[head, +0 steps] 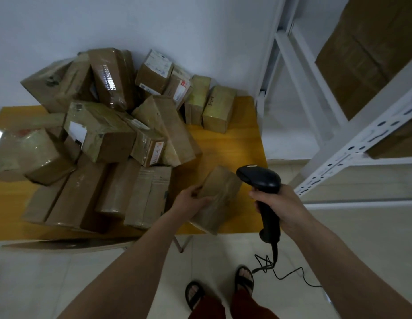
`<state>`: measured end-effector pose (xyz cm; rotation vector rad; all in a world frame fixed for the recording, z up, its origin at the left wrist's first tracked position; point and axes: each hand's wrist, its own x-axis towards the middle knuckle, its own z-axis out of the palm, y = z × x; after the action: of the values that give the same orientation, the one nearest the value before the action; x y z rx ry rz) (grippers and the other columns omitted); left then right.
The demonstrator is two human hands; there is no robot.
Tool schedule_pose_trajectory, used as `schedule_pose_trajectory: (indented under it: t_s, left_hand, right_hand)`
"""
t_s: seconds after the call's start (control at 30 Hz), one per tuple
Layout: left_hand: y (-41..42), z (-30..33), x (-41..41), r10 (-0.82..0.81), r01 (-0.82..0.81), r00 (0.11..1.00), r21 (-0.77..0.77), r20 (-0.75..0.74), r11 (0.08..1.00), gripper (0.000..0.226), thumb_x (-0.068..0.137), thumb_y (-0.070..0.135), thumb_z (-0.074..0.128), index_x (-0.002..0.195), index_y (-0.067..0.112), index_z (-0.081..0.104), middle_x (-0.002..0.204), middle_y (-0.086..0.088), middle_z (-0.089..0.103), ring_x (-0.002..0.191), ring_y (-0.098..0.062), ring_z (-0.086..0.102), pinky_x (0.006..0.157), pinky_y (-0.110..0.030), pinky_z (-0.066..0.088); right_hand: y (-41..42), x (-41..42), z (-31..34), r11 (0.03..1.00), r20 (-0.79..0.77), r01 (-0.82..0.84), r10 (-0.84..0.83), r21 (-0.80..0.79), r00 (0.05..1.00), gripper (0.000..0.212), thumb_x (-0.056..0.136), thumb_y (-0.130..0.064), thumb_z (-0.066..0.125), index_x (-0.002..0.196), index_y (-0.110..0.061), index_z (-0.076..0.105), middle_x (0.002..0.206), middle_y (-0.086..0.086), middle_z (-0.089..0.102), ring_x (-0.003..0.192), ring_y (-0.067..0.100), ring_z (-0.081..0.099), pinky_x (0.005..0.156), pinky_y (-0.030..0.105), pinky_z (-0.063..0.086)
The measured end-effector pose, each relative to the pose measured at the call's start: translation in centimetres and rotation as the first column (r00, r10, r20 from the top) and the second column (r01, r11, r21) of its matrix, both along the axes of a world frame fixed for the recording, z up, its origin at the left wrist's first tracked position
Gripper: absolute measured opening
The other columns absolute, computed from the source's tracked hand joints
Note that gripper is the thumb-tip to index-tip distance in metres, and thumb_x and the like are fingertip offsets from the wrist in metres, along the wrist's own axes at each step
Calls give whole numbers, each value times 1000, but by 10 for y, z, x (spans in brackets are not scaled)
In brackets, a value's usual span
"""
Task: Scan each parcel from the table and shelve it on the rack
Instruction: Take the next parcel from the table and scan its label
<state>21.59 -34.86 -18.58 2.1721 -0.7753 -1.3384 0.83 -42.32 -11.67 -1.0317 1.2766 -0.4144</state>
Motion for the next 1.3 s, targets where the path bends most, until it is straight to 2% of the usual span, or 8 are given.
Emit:
schedule_pose_trajectory:
  t_s: [0.13, 0.23, 0.47, 0.6, 0.73, 1.0, 1.23, 1.3]
  left_hand:
    - [3, -1, -6, -96, 84, 956, 56, 279, 995, 88, 86, 46, 67, 153, 18, 19, 149, -8, 38, 134, -28, 40, 107, -42, 41]
    - [2, 2, -25, -204, 185, 811, 90, 548, 979, 112, 78, 66, 64, 154, 12, 2, 155, -10, 23, 141, -30, 26, 114, -45, 29]
    - [-6, -6, -35, -285, 201, 780, 209, 557, 957, 123, 76, 53, 74, 152, 2, -10, 155, -16, 15, 144, -31, 18, 119, -40, 17]
    - [-8, -5, -20, -173, 112, 890, 165, 422, 980, 124, 72, 39, 82, 153, 5, -4, 153, -14, 19, 143, -32, 20, 119, -43, 21]
    - [-5, 7, -6, 133, -133, 991, 44, 11, 990, 117, 67, 21, 88, 155, 15, 10, 153, -8, 29, 140, -29, 31, 109, -44, 35]
    - [-4, 55, 22, 203, -317, 803, -113, -561, 942, 127, 38, 8, 95, 149, 19, 34, 130, -9, 61, 120, -31, 57, 106, -52, 42]
    - [-20, 117, 50, 130, -406, 782, -341, -609, 848, 86, 64, -15, 71, 141, 11, 44, 122, -15, 65, 107, -34, 65, 79, -45, 58]
    - [-24, 133, 59, 119, -413, 805, -406, -582, 815, 82, 67, -19, 70, 140, 11, 45, 127, -19, 62, 112, -38, 63, 84, -50, 56]
  right_hand:
    - [3, 5, 1, 1000, 5, -6, 6, 2, 1000, 7, 79, -3, 73, 81, 0, 67, 61, 9, 58, 59, 21, 56, 63, 34, 48]
    - [6, 7, 1, 1000, 6, -23, 23, -5, 1000, 8, 80, -2, 72, 82, 2, 66, 61, 11, 56, 60, 22, 55, 64, 34, 47]
    - [11, 0, -1, 999, -29, -41, 41, -1, 999, 13, 80, -5, 72, 85, 6, 66, 63, 14, 56, 65, 26, 55, 71, 39, 47]
    - [9, -6, -1, 1000, -32, -5, 6, 14, 999, 14, 78, -3, 73, 87, 5, 67, 65, 14, 58, 64, 26, 56, 70, 37, 48]
    - [6, -7, 7, 1000, -13, 20, -20, 8, 1000, 16, 78, -4, 74, 91, 3, 68, 67, 15, 60, 64, 26, 58, 67, 37, 50]
    - [2, 6, 62, 989, 74, -7, 18, -151, 997, 15, 83, -12, 72, 88, 2, 69, 68, 12, 63, 60, 20, 57, 66, 32, 49]
    - [9, 24, 123, 863, 65, -111, 164, -494, 984, 18, 81, -22, 74, 67, -15, 65, 51, -2, 59, 50, 8, 56, 54, 18, 45]
    - [13, 26, 137, 803, 83, -116, 202, -584, 976, 17, 81, -22, 74, 68, -19, 64, 52, -2, 58, 50, 7, 56, 52, 16, 44]
